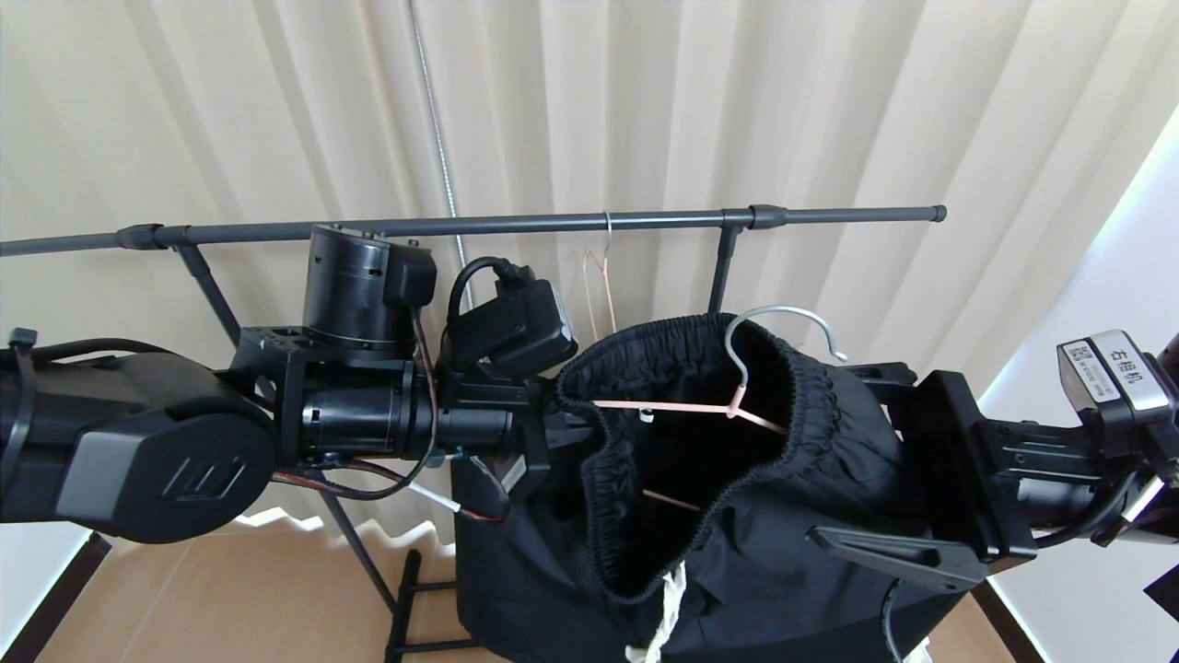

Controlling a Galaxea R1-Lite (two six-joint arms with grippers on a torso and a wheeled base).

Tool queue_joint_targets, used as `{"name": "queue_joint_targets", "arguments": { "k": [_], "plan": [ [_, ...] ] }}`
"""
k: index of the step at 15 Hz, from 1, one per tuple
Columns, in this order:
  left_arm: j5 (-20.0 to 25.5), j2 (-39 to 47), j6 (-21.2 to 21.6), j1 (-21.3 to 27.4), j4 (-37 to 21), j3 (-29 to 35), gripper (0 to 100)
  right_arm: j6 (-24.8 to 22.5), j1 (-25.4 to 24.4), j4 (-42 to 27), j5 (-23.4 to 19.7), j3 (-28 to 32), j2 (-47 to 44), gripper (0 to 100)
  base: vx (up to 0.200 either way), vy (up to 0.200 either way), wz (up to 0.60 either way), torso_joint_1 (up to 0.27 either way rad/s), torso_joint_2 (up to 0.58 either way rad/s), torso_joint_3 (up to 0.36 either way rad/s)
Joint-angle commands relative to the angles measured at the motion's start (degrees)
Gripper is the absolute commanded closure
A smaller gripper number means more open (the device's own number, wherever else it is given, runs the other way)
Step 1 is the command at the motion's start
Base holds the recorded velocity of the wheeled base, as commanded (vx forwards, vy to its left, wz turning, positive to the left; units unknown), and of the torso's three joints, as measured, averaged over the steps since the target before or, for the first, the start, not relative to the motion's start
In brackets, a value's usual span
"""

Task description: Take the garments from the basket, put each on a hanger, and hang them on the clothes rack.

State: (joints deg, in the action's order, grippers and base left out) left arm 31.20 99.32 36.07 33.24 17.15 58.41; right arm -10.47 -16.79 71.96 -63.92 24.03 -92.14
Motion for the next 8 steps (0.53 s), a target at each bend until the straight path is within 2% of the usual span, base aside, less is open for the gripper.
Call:
{"name": "queue_joint_targets", "arguments": {
  "k": [1, 8],
  "plan": [
    [-0.3, -0.8, 0.0, -0.1, 0.1, 0.0, 100, -0.1, 0.6, -0.2, 0.1, 0.0, 0.1, 0, 0.0, 0.0, 0.0, 0.0, 0.0, 0.0],
    [-1.4, -3.9, -1.2, -2.3, 0.1, -1.3, 100, 0.0, 5.4, -0.2, 0.2, 1.5, 0.2, 0, 0.0, 0.0, 0.0, 0.0, 0.0, 0.0]
  ]
}}
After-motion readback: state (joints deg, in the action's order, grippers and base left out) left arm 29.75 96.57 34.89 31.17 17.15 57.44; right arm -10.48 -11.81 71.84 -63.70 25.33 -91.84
